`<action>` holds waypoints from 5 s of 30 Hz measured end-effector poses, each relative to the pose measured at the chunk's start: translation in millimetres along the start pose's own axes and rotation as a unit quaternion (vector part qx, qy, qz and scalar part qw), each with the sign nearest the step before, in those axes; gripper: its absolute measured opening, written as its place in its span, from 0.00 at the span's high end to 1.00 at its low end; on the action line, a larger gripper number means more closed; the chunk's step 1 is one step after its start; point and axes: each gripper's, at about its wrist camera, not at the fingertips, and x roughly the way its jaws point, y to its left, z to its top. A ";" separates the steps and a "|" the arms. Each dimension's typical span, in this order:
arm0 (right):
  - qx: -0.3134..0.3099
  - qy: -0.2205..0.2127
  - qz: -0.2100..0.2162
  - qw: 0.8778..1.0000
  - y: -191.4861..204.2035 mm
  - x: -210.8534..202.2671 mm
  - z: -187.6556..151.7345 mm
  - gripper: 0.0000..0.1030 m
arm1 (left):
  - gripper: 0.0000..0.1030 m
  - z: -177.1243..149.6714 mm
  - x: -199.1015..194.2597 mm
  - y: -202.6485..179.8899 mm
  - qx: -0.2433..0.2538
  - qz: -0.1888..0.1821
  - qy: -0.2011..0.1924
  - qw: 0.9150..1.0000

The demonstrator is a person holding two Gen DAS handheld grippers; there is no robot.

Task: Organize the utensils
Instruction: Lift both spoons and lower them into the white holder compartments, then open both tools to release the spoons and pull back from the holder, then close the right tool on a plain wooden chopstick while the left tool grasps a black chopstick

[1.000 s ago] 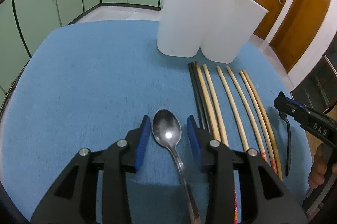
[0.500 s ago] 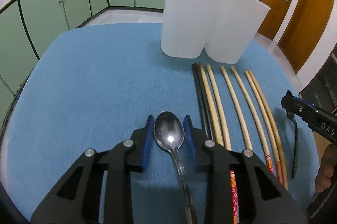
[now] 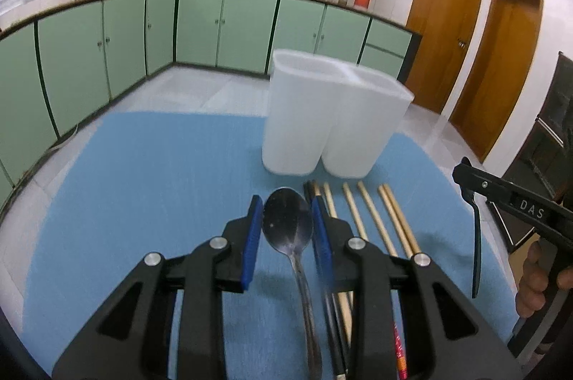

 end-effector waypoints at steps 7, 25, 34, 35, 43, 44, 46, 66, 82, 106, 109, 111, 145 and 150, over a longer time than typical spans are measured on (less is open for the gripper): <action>-0.010 -0.039 0.013 0.999 5.4 -11.5 17.3 0.67 | 0.74 22.1 -19.4 -0.6 0.000 0.000 -0.049 0.999; -0.013 -0.182 0.042 0.982 25.5 2.9 122.8 0.67 | 0.74 158.7 -31.9 -36.0 0.019 -0.008 -0.208 0.978; -0.009 -0.199 0.036 0.979 29.0 64.1 157.9 0.67 | 0.74 186.7 37.9 -50.2 0.030 -0.003 -0.219 0.975; -0.011 -0.194 0.032 0.980 28.8 73.8 156.4 0.67 | 0.74 186.0 47.0 -50.2 0.029 -0.001 -0.214 0.976; -0.004 -0.162 0.050 0.986 18.6 95.9 121.3 0.67 | 0.73 157.6 81.6 -41.1 0.035 -0.002 -0.172 0.984; -0.005 -0.160 0.053 0.986 18.2 94.8 117.7 0.66 | 0.72 152.5 83.4 -39.5 0.036 -0.001 -0.167 0.985; -0.003 -0.157 0.060 0.986 17.7 92.5 111.9 0.66 | 0.70 145.1 84.8 -36.4 0.039 0.001 -0.163 0.986; 0.008 -0.121 0.030 0.992 -5.7 -14.8 29.9 0.32 | 0.18 55.1 -12.0 -18.3 0.025 0.029 -0.129 0.991; 0.021 0.025 0.002 0.999 -6.3 -71.0 -112.3 0.45 | 0.18 -71.4 -61.5 1.6 0.019 0.042 0.038 0.998; -0.012 0.080 -0.003 0.997 10.8 -67.6 -155.5 0.85 | 0.29 -111.8 -62.1 -11.1 0.021 0.038 0.094 0.995; -0.016 0.081 -0.008 0.997 11.4 -68.9 -156.9 0.85 | 0.30 -113.3 -59.9 -10.6 0.019 0.036 0.101 0.994; -0.021 0.081 -0.012 0.996 13.0 -68.4 -156.8 0.85 | 0.30 -114.2 -58.8 -10.8 0.017 0.035 0.105 0.994; -0.020 0.090 -0.016 0.996 6.4 -60.2 -148.3 0.95 | 0.52 -112.5 -50.5 -13.7 0.025 0.060 0.120 0.991; -0.022 0.089 -0.016 0.996 6.7 -60.4 -148.8 0.95 | 0.53 -112.7 -52.9 -10.3 0.015 0.047 0.118 0.992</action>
